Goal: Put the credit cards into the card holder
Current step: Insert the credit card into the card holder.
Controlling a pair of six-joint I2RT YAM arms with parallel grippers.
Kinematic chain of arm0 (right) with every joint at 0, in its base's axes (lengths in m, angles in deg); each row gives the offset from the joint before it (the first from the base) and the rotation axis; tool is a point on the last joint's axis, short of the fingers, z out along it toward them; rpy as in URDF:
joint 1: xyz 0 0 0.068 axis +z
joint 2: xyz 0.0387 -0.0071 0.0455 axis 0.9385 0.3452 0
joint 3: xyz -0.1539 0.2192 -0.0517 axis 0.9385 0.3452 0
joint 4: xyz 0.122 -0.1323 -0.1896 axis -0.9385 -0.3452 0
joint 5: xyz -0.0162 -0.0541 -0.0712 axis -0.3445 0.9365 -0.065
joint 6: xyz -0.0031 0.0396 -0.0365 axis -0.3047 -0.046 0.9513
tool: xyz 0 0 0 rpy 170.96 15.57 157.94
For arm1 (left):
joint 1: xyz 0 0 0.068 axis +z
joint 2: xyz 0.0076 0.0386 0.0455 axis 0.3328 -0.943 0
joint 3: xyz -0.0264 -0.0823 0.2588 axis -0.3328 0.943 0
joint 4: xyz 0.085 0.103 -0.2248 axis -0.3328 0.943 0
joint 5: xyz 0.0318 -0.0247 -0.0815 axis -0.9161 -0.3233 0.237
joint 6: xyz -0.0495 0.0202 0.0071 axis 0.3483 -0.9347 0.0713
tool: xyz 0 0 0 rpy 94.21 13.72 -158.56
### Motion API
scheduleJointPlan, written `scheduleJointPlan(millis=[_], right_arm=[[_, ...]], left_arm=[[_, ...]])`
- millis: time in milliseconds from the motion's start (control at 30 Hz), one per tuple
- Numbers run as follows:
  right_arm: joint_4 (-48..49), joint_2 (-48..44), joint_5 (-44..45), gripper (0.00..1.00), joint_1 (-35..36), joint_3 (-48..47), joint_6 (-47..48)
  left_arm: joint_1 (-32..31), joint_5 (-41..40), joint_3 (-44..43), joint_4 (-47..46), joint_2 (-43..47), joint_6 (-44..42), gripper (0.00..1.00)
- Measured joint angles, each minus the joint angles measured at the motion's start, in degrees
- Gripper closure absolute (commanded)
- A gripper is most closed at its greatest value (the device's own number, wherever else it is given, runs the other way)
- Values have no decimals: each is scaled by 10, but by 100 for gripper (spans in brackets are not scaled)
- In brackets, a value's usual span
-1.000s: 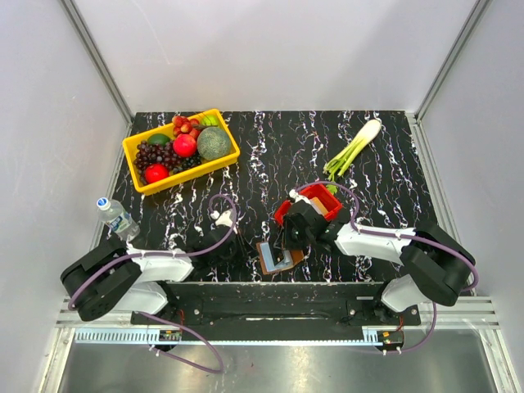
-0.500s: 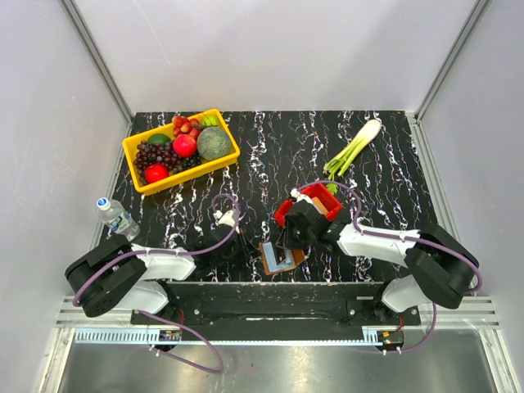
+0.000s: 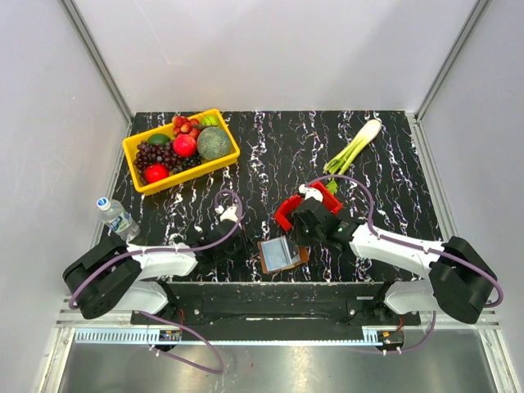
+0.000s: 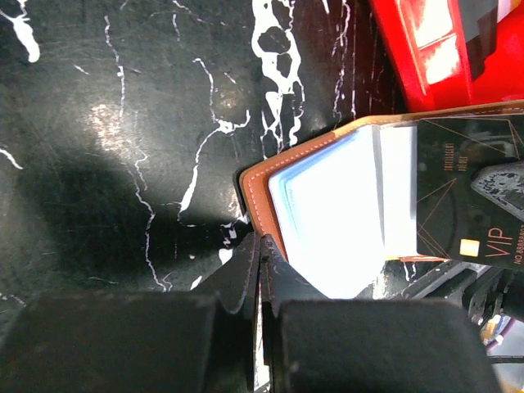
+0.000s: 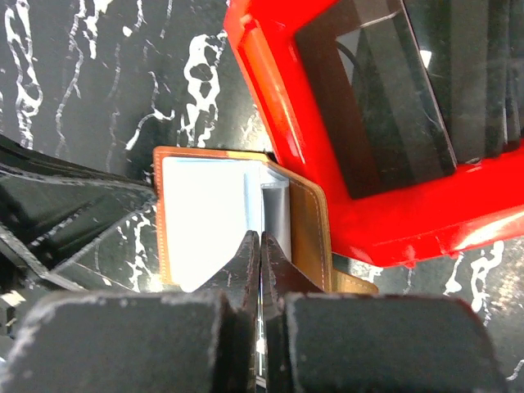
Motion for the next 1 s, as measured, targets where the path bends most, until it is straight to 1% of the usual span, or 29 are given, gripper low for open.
scheduleJointPlan(millis=[133, 267, 433, 700, 1000], right_arm=[[-22, 0, 3, 100, 0, 0, 13], [-18, 0, -4, 100, 0, 4, 13], [2, 5, -28, 100, 0, 15, 6], [23, 46, -59, 100, 0, 17, 0], [83, 68, -85, 100, -2, 22, -27]], left_arm=[[0, -5, 0, 10, 2, -5, 100], [0, -6, 0, 10, 2, -6, 100], [0, -8, 0, 10, 2, -6, 100], [0, -22, -8, 29, 6, -16, 100], [10, -29, -7, 45, 16, -19, 100]])
